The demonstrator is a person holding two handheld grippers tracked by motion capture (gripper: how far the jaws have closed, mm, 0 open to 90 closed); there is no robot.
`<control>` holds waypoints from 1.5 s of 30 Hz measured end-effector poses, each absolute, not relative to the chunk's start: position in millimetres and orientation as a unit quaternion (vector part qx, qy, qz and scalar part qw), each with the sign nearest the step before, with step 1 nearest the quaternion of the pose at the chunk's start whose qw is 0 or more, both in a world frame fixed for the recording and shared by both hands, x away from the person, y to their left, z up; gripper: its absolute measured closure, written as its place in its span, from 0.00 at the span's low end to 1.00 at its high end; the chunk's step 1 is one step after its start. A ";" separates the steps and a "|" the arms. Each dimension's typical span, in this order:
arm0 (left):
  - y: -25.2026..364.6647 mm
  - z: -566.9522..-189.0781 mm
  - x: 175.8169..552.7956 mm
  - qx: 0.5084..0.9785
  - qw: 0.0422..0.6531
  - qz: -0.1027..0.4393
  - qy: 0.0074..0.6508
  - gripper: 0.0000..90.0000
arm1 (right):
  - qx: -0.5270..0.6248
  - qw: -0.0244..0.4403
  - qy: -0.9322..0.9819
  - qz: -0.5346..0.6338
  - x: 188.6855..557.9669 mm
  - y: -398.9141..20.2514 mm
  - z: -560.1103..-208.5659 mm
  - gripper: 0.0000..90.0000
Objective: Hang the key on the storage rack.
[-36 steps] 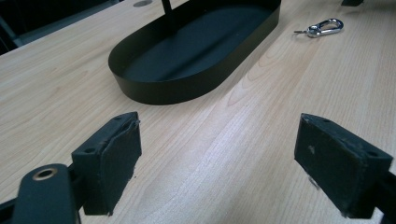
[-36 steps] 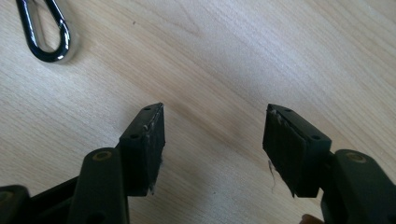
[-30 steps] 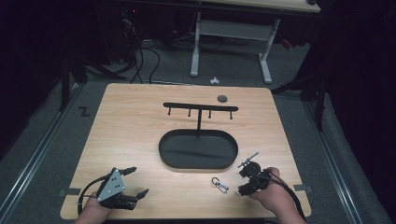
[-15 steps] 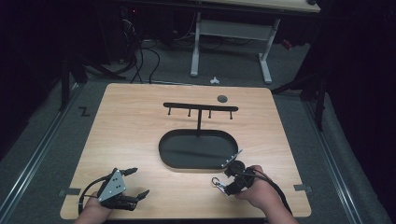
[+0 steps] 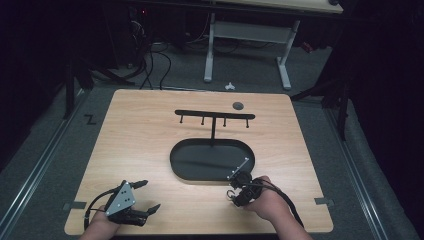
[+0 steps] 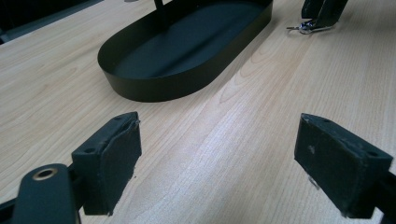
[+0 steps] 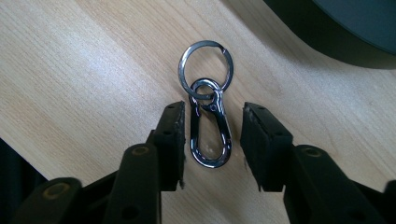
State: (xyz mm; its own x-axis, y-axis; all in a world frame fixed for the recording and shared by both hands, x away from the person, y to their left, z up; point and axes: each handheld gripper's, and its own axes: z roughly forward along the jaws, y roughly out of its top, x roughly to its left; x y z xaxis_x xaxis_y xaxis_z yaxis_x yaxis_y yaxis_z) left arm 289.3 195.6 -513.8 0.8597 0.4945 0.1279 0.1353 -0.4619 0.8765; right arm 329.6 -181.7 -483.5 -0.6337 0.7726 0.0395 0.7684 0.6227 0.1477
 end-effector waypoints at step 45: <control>193.2 -515.3 288.7 0.839 0.479 0.180 0.184 0.17 | 0.360 0.031 0.931 0.051 337.4 -169.3 -489.1 0.78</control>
State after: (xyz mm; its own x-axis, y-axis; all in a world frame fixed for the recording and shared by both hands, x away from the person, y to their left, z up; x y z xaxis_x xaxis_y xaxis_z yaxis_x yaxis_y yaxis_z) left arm 288.7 193.2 -515.3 0.8673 0.4817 0.1255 0.1372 -0.4738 0.8699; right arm 337.4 -169.3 -489.1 -0.7391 0.6733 -0.0201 0.6671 0.7357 0.1170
